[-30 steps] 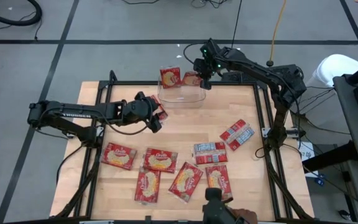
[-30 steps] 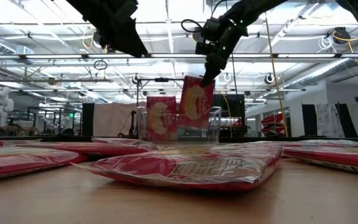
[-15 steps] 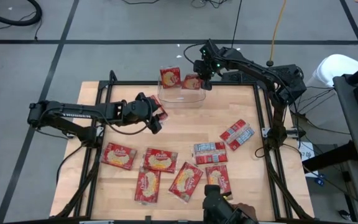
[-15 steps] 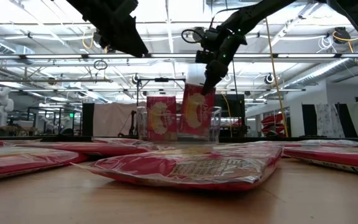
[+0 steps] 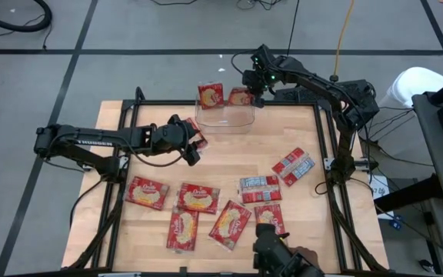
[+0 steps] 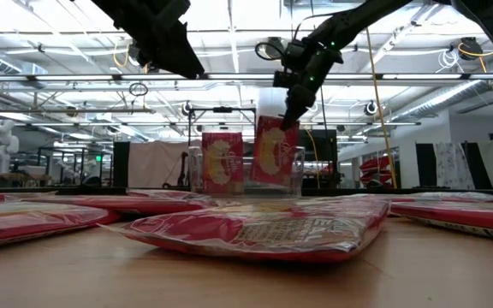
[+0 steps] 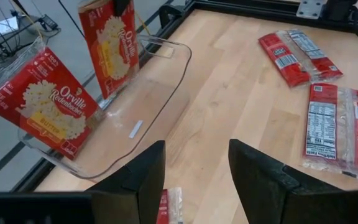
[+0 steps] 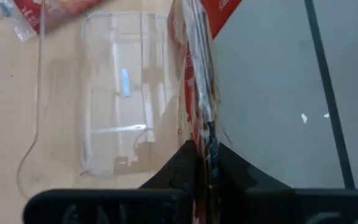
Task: Sort popcorn bags into baskets
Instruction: Put the red popcorn bag into the transparent bin
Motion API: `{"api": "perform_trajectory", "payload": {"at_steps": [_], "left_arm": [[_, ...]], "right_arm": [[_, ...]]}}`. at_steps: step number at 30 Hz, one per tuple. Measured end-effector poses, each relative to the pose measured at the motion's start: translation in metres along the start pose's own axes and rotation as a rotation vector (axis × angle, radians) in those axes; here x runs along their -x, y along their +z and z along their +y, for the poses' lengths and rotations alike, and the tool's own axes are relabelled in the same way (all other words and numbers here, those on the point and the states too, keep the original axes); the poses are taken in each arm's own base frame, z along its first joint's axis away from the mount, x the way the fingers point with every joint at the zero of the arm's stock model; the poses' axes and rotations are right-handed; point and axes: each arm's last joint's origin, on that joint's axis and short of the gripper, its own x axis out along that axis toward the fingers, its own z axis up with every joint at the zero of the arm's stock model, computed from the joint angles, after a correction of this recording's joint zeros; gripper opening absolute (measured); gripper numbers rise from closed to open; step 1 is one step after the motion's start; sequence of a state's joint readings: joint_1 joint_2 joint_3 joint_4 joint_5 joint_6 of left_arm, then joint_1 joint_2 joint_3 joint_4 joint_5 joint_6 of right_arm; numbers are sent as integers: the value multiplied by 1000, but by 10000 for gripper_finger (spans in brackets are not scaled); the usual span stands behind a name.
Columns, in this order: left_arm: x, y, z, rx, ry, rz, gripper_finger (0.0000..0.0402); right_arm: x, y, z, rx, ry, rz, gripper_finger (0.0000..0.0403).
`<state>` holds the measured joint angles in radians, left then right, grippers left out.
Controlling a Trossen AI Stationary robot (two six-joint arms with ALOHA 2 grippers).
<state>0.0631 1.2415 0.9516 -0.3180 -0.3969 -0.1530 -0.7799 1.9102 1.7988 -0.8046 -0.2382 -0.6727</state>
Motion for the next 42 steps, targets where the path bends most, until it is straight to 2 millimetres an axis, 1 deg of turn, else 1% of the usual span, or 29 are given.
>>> {"api": "perform_trajectory", "payload": {"at_steps": [2, 6, 10, 16, 26, 38, 41, 42], "left_arm": [[0, 0, 0, -1, -3, 0, 182], [0, 0, 0, -5, -7, 1, 182], [0, 0, 0, -5, -7, 1, 182], [0, 0, 0, -6, -7, 1, 182], [0, 0, 0, -8, -13, 2, 182], [0, 0, 0, -2, -13, 6, 182], [0, -1, 0, -2, -12, 16, 182], [0, -2, 0, 0, -11, 22, 182]], "right_arm": [[0, 0, 0, 1, -1, -2, 43], [-7, -1, -1, -3, 5, 5, 55], [-10, -4, -4, -10, 3, 15, 56], [-9, 0, -9, 8, -95, 11, 57], [-9, 6, -13, 45, -142, -44, 57], [-7, 14, -19, 83, -218, -118, 57], [-1, 17, -19, 65, -239, -138, 57], [4, 18, -19, 58, -241, -153, 57]]}}
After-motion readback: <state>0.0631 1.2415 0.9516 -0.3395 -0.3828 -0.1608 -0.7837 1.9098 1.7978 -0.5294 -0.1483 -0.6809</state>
